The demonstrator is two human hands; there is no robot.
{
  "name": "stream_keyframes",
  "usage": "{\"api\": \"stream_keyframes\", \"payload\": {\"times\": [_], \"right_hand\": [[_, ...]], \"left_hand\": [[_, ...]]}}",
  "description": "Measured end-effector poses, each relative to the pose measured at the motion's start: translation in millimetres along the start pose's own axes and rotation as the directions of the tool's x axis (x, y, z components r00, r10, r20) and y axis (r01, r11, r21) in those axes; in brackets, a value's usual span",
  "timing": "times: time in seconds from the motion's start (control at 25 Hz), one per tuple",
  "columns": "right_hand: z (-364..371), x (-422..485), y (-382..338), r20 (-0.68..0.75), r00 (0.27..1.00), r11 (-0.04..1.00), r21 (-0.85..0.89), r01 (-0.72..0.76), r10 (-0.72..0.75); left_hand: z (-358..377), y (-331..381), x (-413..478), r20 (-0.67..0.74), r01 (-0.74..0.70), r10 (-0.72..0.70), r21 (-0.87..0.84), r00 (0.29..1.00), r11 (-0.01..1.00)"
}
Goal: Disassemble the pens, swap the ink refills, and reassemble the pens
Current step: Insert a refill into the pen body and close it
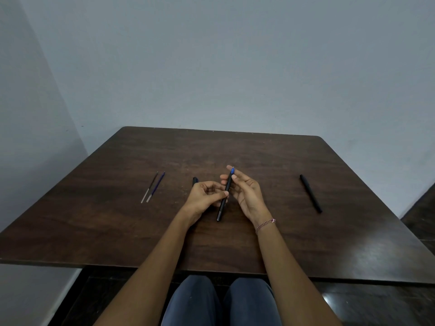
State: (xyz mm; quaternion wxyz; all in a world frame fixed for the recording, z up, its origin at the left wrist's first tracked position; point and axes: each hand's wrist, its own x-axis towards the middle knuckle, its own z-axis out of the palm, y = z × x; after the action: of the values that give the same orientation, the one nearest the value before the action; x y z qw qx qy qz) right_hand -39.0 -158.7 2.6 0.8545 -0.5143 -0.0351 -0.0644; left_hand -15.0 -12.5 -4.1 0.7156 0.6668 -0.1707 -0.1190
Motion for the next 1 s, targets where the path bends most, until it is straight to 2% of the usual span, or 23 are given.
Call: {"api": "stream_keyframes", "payload": {"times": [0.68, 0.8, 1.0], "right_hand": [[1, 5, 5, -0.117, 0.991, 0.998, -0.030, 0.060, -0.064], [0, 8, 7, -0.151, 0.986, 0.997, -0.032, 0.066, -0.070], [-1, 9, 7, -0.195, 0.980, 0.997, -0.063, 0.034, -0.046]], "left_hand": [[-1, -3, 0, 0.007, 0.014, -0.015, 0.044, 1.000, 0.999], [2, 0, 0, -0.063, 0.007, -0.003, 0.057, 0.998, 0.998], [0, 9, -7, -0.272, -0.058, 0.065, 0.034, 0.960, 0.998]]}}
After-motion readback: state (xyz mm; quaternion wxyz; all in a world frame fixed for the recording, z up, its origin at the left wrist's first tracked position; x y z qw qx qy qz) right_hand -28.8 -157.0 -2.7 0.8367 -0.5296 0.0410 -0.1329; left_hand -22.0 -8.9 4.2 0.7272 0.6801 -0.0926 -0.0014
